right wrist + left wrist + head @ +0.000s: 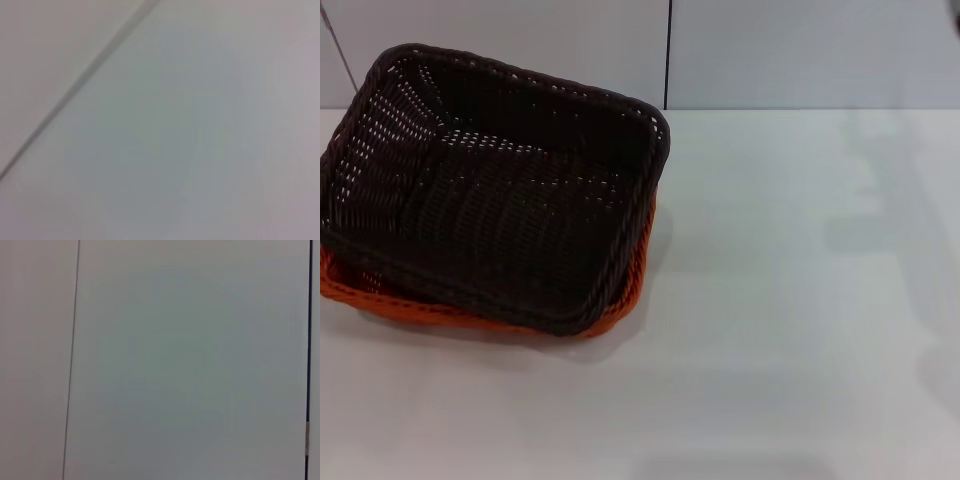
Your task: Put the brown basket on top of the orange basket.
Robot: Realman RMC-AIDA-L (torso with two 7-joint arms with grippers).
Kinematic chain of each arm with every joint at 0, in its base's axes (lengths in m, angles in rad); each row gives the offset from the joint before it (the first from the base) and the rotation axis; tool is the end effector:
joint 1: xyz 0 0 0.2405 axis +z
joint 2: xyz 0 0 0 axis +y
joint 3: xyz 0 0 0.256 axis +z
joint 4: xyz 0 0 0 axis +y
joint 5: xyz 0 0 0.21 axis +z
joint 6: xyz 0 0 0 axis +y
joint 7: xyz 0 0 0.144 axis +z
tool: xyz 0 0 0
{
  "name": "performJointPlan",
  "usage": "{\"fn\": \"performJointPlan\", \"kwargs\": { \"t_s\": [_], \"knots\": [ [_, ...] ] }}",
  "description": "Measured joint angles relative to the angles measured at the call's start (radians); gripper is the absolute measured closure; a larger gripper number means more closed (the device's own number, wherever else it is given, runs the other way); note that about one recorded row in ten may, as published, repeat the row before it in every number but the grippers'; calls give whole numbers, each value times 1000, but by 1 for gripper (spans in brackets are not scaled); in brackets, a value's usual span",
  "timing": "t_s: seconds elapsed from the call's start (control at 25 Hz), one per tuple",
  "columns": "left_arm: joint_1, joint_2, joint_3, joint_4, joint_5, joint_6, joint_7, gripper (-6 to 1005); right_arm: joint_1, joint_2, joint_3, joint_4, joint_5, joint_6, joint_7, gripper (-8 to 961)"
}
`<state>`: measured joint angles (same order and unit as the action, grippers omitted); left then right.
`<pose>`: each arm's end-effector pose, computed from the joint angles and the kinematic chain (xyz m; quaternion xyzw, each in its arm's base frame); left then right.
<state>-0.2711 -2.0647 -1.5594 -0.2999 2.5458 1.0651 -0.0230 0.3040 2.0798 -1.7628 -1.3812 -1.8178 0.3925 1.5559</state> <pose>-0.4001 0.3012 0.0675 -0.5094 -0.2959 -0.2451 0.7700 0.1476 0.4062 0.0799 -0.6615 0.0245 0.1311 0.7380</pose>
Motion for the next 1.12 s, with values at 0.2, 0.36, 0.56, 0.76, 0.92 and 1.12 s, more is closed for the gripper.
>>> {"fn": "performJointPlan", "kwargs": {
  "t_s": [0.2,0.36,0.56,0.76,0.92,1.12],
  "knots": [
    [2,0,4,1,3,2,0,192,2,0,-45,231,-261,224,472,288],
    [2,0,4,4,3,0,0,192,47,1,-102,656,-676,683,1022,288],
    [3,1,7,-2,9,8,0,192,39,5,-125,845,-717,868,1225,287],
    [-2,0,11,1,11,13,0,192,-35,6,-202,920,-708,916,1390,287],
    [-3,-1,14,2,12,21,0,192,-104,7,-280,914,-702,973,1398,288],
    [3,-1,16,3,10,36,0,192,-159,12,-351,931,-676,1021,1399,288]
  ]
}}
